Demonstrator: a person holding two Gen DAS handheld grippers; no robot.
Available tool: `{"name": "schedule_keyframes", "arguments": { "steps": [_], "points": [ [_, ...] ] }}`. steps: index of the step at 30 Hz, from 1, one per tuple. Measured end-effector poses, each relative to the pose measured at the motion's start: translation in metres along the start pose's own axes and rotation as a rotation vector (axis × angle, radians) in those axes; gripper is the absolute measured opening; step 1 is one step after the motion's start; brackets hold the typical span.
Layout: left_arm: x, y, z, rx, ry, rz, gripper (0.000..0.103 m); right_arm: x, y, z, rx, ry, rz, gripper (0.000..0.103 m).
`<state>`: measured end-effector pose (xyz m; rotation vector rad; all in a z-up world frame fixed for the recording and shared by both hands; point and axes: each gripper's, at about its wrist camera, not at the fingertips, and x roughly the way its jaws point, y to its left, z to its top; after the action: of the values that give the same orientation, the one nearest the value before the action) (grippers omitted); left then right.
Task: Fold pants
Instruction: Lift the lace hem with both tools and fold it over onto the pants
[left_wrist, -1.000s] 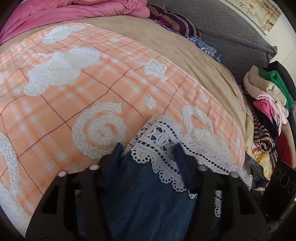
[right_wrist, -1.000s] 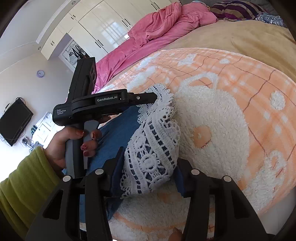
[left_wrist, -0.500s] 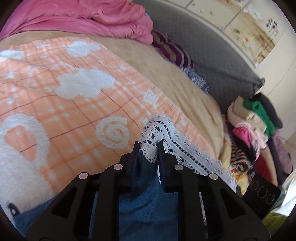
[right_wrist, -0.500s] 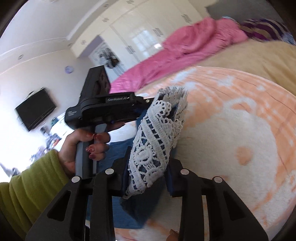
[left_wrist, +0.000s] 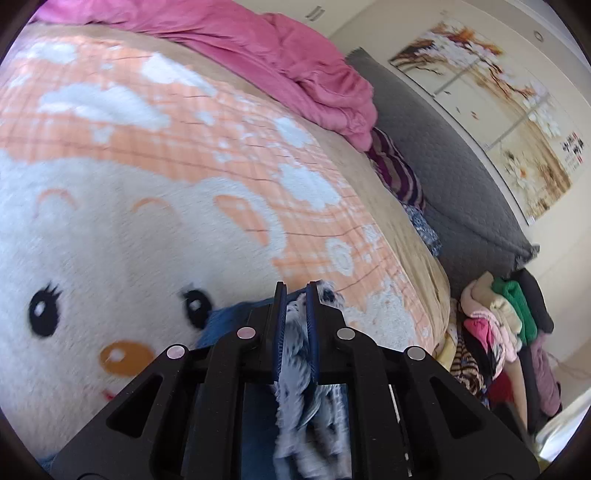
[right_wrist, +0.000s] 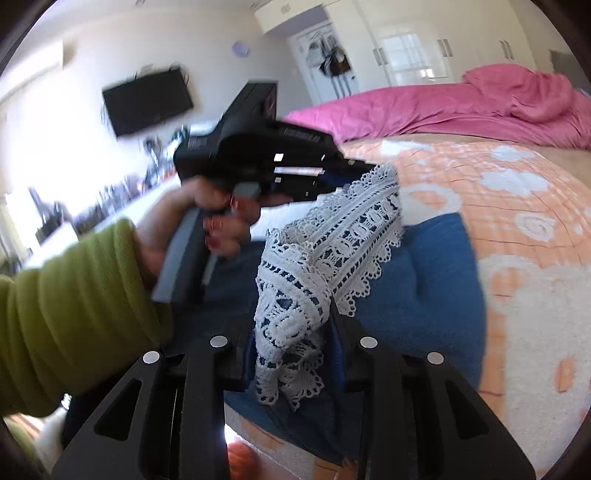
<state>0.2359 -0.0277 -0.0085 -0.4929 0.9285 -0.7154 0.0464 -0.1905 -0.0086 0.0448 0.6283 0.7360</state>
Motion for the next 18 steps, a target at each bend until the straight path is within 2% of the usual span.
{"name": "schedule_keyframes", "arguments": {
  "steps": [3, 5, 7, 10, 13, 16, 18],
  "points": [
    [-0.022, 0.015, -0.01, -0.05, -0.06, -0.014, 0.011, 0.015, 0.017, -0.007, -0.093, 0.058, -0.035, 0.03],
    [-0.03, 0.026, -0.019, -0.093, -0.086, -0.031, 0.036, 0.021, 0.023, -0.011, -0.139, 0.069, -0.056, 0.03],
    [-0.037, 0.041, -0.025, -0.149, -0.095, -0.074, 0.045, 0.024, 0.023, -0.013, -0.159, 0.075, -0.07, 0.03],
    [-0.035, 0.057, -0.023, -0.215, -0.069, -0.094, 0.063, 0.024, 0.018, -0.015, -0.16, 0.081, -0.072, 0.03],
    [-0.031, 0.062, -0.023, -0.235, -0.048, -0.093, 0.064, 0.027, 0.028, -0.019, -0.201, 0.078, -0.087, 0.032],
    [-0.027, 0.051, -0.022, -0.181, -0.014, -0.038, 0.063, 0.029, 0.037, -0.023, -0.256, 0.077, -0.113, 0.032],
    [-0.023, 0.037, -0.021, -0.123, 0.007, -0.011, 0.052, 0.033, 0.038, -0.023, -0.264, 0.082, -0.11, 0.035]
  ]
}}
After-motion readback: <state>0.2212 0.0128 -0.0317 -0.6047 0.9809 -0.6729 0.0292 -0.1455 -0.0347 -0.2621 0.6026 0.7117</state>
